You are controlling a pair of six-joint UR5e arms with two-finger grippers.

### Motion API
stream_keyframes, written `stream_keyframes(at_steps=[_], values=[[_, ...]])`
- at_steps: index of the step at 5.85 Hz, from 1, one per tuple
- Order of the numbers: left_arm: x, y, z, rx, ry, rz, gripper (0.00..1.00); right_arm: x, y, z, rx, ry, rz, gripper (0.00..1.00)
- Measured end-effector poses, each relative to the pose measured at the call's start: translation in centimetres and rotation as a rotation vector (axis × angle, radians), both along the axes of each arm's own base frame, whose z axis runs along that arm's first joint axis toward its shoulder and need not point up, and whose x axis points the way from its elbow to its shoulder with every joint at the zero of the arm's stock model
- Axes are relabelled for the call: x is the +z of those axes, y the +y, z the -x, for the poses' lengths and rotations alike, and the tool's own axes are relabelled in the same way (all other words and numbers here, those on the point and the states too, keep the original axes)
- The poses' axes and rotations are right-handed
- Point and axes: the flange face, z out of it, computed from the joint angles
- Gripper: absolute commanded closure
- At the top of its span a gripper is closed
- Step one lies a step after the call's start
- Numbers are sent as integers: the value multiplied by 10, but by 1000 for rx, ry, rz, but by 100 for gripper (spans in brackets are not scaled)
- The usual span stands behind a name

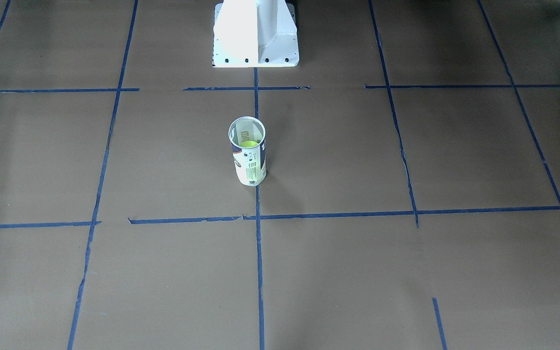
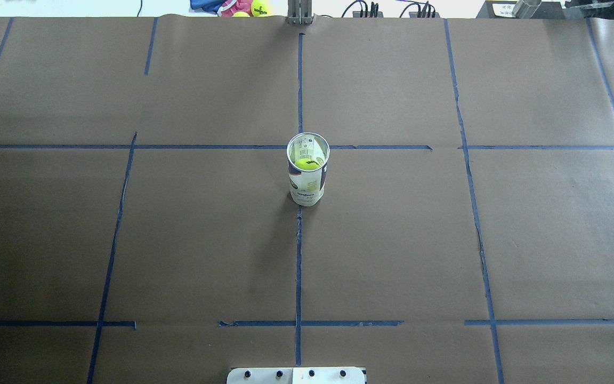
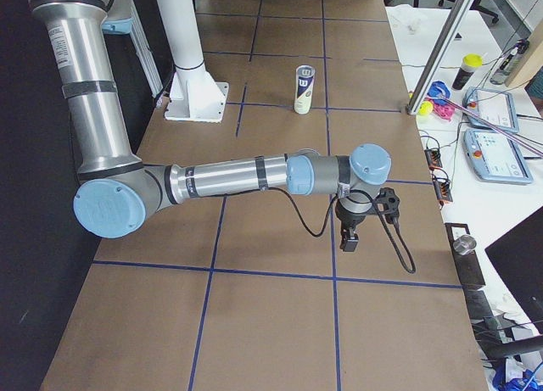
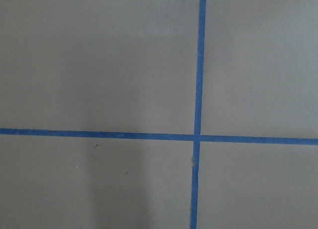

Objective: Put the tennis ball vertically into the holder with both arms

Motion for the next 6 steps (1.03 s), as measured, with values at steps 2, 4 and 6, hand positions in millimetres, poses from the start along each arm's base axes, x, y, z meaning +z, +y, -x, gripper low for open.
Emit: stream_keyframes(at_steps=[2,4,6], values=[[25,30,16,26,21,96,0,18,16,-5,-22,-13,5,0],[35,54,16,38,36,187,0,30,43,-11,-62,-8,-18,0],[53,74,11,46,35,216,0,25,92,-12,-75,-1,-24,0]])
